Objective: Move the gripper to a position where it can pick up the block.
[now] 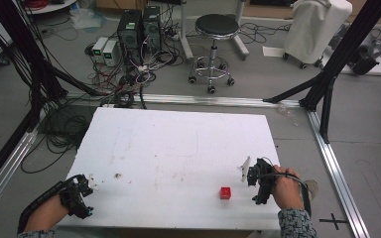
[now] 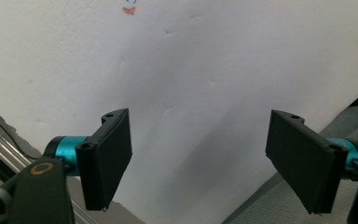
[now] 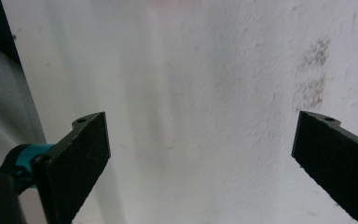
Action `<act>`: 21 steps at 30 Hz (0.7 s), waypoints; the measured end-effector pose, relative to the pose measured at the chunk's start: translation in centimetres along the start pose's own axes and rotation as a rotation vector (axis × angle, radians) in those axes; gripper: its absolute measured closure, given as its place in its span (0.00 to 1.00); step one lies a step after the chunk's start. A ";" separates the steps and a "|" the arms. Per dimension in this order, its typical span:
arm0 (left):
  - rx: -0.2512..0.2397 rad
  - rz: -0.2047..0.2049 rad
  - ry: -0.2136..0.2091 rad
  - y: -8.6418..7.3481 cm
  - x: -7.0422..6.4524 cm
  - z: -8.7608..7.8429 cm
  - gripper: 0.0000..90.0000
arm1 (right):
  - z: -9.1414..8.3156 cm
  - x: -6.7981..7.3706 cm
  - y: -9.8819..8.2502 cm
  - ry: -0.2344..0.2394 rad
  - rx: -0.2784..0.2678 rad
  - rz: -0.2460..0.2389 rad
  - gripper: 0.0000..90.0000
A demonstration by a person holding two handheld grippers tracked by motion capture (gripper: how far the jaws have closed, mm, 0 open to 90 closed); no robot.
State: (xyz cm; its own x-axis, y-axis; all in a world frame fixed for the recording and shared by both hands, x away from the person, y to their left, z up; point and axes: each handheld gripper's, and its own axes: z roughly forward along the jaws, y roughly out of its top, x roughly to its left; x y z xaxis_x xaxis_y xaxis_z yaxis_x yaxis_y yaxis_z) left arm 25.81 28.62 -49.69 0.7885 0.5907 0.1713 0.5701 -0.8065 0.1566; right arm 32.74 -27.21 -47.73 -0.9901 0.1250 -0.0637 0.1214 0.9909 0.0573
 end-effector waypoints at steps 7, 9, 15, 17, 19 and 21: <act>-0.002 0.000 -0.001 0.0 0.0 0.0 0.25 | 0.3 0.1 1.8 0.020 -0.016 -0.040 0.04; -0.003 0.001 -0.002 0.0 0.0 -0.1 0.25 | 0.5 0.2 2.3 0.025 -0.014 -0.056 0.04; -0.003 0.000 0.001 0.0 0.0 0.0 0.25 | 0.9 0.4 4.1 0.033 -0.015 -0.097 0.04; -0.002 -0.003 -0.001 0.0 0.0 0.0 0.25 | 1.0 0.5 4.8 0.041 -0.013 -0.114 0.04; -0.002 -0.002 -0.002 0.0 0.0 0.0 0.25 | 1.2 0.6 5.3 0.043 -0.011 -0.126 0.04; -0.004 -0.003 0.003 -0.1 0.0 0.0 0.25 | 1.5 0.7 5.7 0.051 -0.010 -0.141 0.04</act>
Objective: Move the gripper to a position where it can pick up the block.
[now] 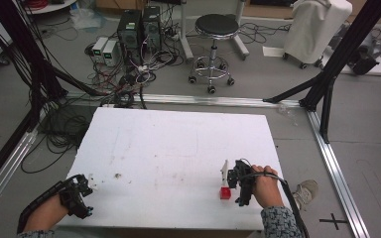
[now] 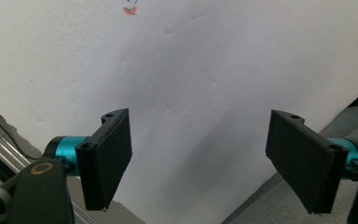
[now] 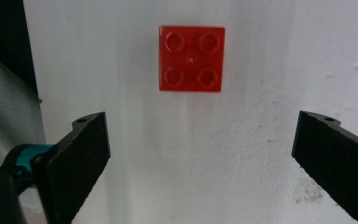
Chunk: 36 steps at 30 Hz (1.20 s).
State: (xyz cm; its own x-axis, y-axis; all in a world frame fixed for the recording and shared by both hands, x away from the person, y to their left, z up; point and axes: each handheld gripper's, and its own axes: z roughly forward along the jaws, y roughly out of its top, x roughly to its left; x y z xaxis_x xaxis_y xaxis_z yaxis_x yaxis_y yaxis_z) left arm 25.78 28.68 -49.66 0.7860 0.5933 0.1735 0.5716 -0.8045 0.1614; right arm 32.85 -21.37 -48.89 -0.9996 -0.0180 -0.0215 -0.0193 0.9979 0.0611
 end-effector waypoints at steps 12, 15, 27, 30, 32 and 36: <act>0.003 0.000 -0.004 0.0 0.0 0.0 0.25 | 1.3 -0.1 1.4 0.009 0.007 -0.013 0.04; 0.001 -0.002 0.001 0.0 0.0 0.0 0.25 | 1.8 -0.1 1.9 0.017 0.011 -0.012 0.04; 0.002 0.000 -0.004 0.0 -0.1 0.1 0.25 | 3.1 -0.3 2.6 0.031 0.036 -0.016 0.04; 0.002 0.000 -0.003 0.0 0.0 0.1 0.25 | 3.2 -0.2 2.7 0.034 0.054 -0.003 0.04; 0.003 0.001 -0.003 0.0 0.0 0.1 0.25 | 3.2 -0.3 2.7 0.035 0.037 -0.015 0.04; 0.003 0.001 -0.006 0.0 0.0 0.1 0.25 | 3.1 -0.2 2.7 0.035 0.039 -0.013 0.04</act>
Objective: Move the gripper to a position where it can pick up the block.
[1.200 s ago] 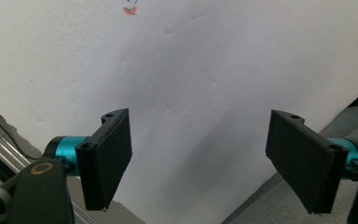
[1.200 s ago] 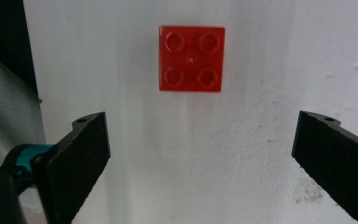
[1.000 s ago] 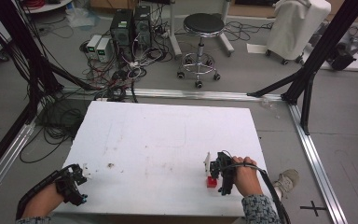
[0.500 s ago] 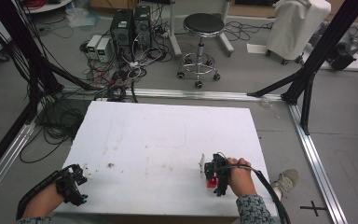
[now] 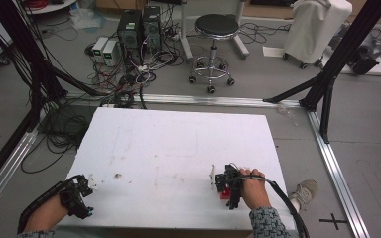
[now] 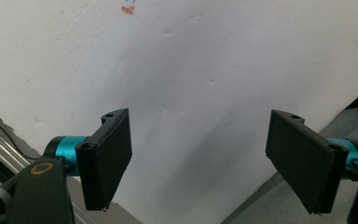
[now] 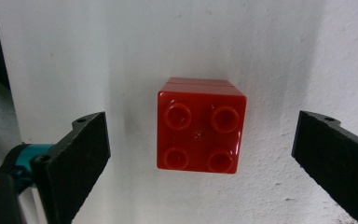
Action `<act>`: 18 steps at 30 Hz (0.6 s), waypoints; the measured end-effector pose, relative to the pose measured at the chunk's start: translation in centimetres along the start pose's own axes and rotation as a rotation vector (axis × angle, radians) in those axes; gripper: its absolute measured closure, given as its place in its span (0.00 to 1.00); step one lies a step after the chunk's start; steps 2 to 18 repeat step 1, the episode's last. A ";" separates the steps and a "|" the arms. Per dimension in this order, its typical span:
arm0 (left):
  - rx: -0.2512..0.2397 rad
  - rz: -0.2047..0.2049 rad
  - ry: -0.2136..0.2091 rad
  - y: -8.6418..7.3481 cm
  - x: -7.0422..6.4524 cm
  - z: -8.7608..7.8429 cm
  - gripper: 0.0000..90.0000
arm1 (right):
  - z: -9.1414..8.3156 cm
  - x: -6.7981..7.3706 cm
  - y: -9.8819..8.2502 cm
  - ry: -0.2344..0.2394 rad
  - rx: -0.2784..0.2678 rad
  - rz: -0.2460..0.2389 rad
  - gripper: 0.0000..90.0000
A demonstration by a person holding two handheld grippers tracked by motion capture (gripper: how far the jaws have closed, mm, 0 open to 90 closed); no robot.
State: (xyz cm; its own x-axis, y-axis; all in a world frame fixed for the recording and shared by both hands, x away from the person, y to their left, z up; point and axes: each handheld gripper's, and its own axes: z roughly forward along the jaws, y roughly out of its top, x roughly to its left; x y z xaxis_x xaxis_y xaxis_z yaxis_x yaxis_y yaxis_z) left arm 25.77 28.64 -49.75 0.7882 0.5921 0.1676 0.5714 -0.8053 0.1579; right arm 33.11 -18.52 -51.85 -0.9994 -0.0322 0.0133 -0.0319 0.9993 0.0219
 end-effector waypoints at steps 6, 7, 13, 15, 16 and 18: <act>0.000 -0.001 -0.001 0.0 0.0 0.0 0.25 | 0.0 0.0 0.0 0.000 0.000 0.000 0.04; 0.000 -0.001 -0.001 0.0 0.0 0.0 0.25 | 0.0 0.0 0.0 0.000 0.000 0.000 0.04; 0.000 -0.001 -0.001 0.0 0.0 0.0 0.25 | 0.0 0.0 0.0 0.000 0.000 0.000 0.04; 0.000 -0.001 -0.001 0.0 0.0 0.0 0.25 | 0.0 0.0 0.0 0.000 0.000 0.000 0.04; 0.000 -0.001 -0.001 0.0 0.0 0.0 0.25 | 0.0 0.0 0.0 0.000 0.000 0.000 0.04; 0.000 -0.001 -0.001 0.0 0.0 0.0 0.25 | 0.0 0.0 0.0 0.000 0.000 0.000 0.04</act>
